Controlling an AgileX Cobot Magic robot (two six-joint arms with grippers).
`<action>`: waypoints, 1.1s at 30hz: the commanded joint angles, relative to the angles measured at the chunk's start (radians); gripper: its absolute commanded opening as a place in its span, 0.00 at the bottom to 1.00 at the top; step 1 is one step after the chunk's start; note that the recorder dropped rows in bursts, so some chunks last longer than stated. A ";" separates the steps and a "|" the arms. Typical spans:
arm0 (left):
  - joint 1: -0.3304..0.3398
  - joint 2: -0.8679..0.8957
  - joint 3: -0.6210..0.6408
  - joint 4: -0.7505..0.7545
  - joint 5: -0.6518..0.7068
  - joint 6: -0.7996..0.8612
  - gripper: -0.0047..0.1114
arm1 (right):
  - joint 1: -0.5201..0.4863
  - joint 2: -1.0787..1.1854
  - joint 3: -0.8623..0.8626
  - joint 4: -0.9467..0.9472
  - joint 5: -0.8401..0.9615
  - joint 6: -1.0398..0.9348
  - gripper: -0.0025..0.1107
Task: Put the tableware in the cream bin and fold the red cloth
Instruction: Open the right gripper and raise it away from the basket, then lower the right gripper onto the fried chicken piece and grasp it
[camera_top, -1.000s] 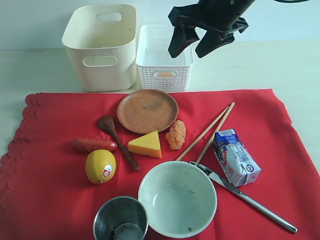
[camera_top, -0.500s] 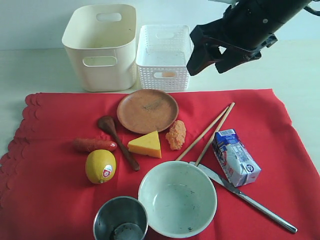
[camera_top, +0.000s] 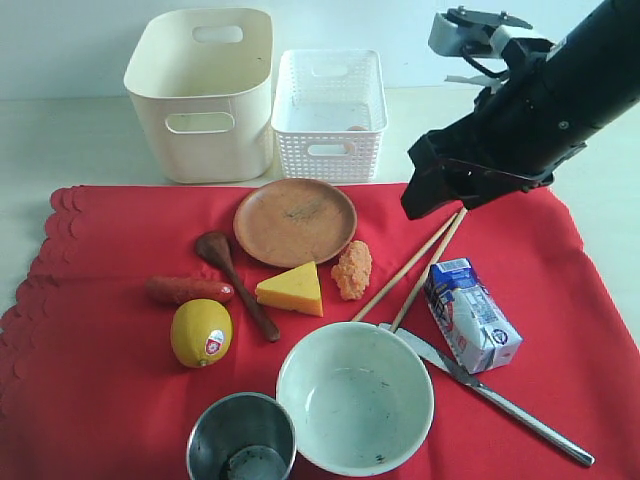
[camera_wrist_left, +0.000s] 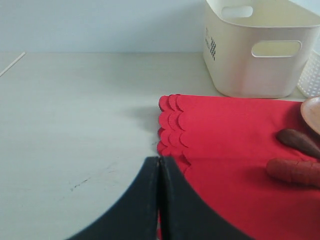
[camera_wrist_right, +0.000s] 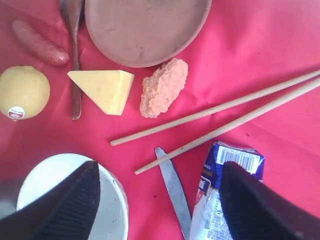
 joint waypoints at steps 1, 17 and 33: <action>0.003 -0.007 0.004 0.000 -0.007 -0.003 0.04 | -0.002 -0.009 0.031 0.009 -0.042 -0.026 0.59; 0.003 -0.007 0.004 0.000 -0.007 -0.003 0.04 | -0.002 0.034 0.039 0.217 -0.116 -0.243 0.59; 0.003 -0.007 0.004 0.000 -0.007 -0.003 0.04 | 0.155 0.188 0.034 0.227 -0.299 -0.281 0.59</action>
